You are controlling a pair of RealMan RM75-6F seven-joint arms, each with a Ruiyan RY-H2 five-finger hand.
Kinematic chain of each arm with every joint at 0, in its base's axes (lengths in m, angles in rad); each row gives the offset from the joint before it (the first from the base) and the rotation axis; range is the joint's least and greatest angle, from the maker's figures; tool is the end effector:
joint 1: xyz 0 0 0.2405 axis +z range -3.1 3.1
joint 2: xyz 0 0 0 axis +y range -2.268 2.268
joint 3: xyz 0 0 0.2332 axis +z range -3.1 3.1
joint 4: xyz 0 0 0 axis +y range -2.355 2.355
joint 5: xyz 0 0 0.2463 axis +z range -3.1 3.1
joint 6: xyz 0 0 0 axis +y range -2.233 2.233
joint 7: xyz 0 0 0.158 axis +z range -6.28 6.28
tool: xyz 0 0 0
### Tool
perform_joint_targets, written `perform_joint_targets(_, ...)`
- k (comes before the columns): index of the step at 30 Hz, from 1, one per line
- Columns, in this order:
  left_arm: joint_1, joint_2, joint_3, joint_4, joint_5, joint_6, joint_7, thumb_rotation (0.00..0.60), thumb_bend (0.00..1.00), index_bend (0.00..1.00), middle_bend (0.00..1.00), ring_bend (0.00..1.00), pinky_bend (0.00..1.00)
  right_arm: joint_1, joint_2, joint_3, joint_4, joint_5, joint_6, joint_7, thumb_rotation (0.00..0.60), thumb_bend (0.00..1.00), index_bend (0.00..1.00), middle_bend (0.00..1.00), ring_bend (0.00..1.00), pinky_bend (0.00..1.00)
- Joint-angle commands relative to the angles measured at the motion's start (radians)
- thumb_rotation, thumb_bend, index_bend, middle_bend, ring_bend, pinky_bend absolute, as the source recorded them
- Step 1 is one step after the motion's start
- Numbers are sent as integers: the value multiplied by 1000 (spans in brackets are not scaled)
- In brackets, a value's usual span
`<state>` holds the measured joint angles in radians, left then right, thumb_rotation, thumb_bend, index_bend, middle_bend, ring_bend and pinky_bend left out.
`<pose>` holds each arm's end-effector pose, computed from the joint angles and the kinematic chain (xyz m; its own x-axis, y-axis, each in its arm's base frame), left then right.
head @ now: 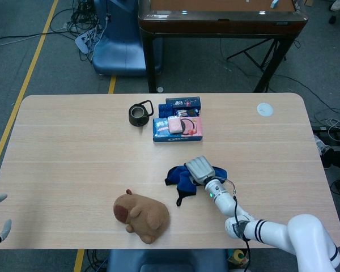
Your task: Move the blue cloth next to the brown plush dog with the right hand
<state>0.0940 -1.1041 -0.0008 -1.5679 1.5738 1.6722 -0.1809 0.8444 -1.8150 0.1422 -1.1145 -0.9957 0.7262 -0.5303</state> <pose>-0.3254 0.1274 0.1399 0.2902 -0.0729 0.9542 0.9559 0.0687 -0.2855 -0.1436 -0.3573 -0.1451 0.6632 -0.3675 0.6520 -0.7397 -0.4545 0.4962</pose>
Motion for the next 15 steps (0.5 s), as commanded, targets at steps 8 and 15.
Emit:
perform_joint_targets(8, -3, -4, 2, 0, 6, -2, 5, 600, 358, 208, 47, 44, 20, 1, 17, 20, 126, 99, 14, -51, 600, 644, 695, 596, 542, 779)
perform_joint_targets(15, -3, -4, 2, 1, 7, -3, 3, 600, 358, 207, 47, 44, 20, -8, 52, 57, 199, 172, 28, -68, 600, 644, 695, 596, 542, 779)
